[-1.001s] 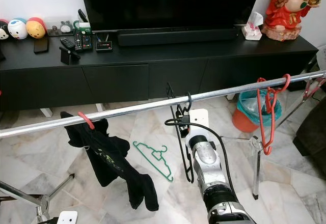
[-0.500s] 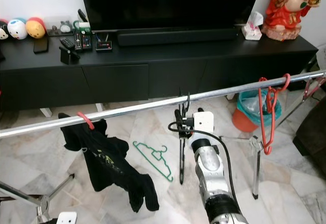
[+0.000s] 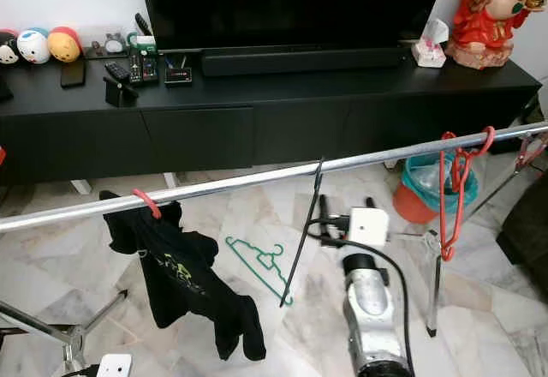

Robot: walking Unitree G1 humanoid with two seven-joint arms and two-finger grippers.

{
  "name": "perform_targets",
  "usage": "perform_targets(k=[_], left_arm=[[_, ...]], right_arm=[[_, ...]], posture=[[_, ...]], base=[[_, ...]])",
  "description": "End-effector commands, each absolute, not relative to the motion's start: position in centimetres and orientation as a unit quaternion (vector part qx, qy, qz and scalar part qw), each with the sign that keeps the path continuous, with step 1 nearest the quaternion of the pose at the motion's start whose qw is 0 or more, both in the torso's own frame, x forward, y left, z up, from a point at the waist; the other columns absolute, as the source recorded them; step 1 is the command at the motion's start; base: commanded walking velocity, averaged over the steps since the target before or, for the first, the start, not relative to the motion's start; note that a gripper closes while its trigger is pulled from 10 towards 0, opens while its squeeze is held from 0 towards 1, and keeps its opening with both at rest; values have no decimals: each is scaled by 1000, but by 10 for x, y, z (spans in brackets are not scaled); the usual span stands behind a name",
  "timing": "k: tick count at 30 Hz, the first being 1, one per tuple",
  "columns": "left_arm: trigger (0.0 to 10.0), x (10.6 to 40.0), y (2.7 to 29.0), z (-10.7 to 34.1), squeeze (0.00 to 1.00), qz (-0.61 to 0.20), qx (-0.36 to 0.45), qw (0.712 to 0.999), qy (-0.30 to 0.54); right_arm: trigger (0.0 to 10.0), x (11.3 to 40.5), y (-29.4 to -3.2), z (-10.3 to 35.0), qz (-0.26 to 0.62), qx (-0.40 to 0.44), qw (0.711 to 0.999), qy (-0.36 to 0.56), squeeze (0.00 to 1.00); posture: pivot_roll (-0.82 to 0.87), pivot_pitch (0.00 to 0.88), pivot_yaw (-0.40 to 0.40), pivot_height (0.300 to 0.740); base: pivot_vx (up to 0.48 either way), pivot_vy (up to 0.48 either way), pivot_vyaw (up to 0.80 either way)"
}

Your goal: Hang hanger

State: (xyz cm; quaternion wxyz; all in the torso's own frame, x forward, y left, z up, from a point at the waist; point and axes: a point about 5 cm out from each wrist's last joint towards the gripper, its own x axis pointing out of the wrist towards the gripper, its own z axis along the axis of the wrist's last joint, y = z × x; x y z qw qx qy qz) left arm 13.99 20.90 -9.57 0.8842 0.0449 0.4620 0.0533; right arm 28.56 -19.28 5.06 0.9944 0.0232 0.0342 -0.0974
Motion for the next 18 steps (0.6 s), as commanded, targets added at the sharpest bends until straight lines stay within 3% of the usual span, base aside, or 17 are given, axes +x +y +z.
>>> perform_targets(k=[1, 7, 18], left_arm=[[10000, 134, 205, -99, 0, 42, 51, 876, 477], [10000, 134, 206, -99, 0, 42, 52, 876, 477], [10000, 132, 204, -99, 0, 46, 48, 879, 472]], right_arm=[[10000, 282, -209, 39, -151, 42, 985, 72, 0], [10000, 274, -218, 11, -174, 43, 971, 157, 0], [10000, 237, -198, -46, -63, -3, 941, 333, 0]], posture=[[0, 56, -34, 740], [-2, 59, -31, 740], [18, 62, -38, 740]], base=[[0, 0, 0], [0, 0, 0], [0, 0, 0]])
